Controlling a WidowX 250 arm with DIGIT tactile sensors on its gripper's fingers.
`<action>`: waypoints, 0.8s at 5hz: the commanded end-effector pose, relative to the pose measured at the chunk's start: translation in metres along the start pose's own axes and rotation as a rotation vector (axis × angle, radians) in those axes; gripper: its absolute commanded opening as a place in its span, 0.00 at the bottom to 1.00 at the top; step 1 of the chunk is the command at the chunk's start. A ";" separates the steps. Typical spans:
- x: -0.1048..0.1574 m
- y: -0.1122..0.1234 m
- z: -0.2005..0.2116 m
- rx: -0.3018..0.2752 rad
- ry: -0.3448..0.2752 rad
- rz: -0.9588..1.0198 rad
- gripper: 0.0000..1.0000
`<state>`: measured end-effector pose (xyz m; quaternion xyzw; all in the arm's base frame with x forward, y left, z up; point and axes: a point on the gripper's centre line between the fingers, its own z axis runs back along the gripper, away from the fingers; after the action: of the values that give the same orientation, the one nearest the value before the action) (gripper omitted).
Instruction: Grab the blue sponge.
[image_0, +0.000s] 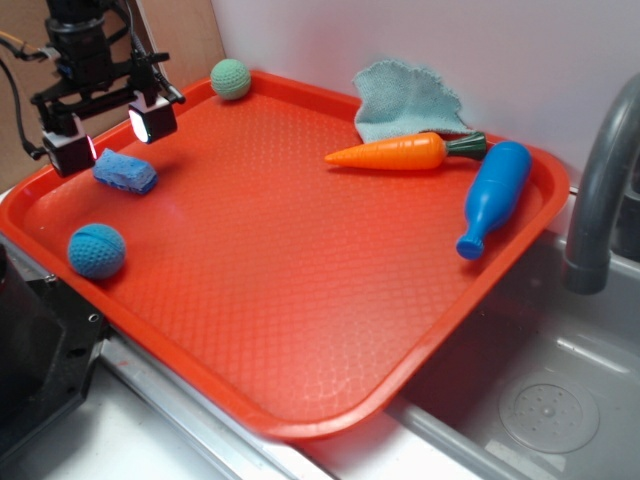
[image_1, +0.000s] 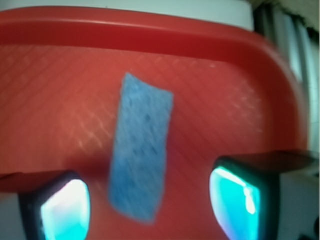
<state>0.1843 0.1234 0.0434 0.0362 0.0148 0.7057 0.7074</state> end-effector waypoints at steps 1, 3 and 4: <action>-0.002 0.005 -0.036 0.039 -0.034 -0.054 0.10; -0.021 0.005 0.009 -0.044 -0.091 -0.284 0.00; -0.042 0.006 0.052 -0.073 -0.032 -0.537 0.00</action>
<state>0.1970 0.0731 0.0830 0.0220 0.0144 0.4891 0.8718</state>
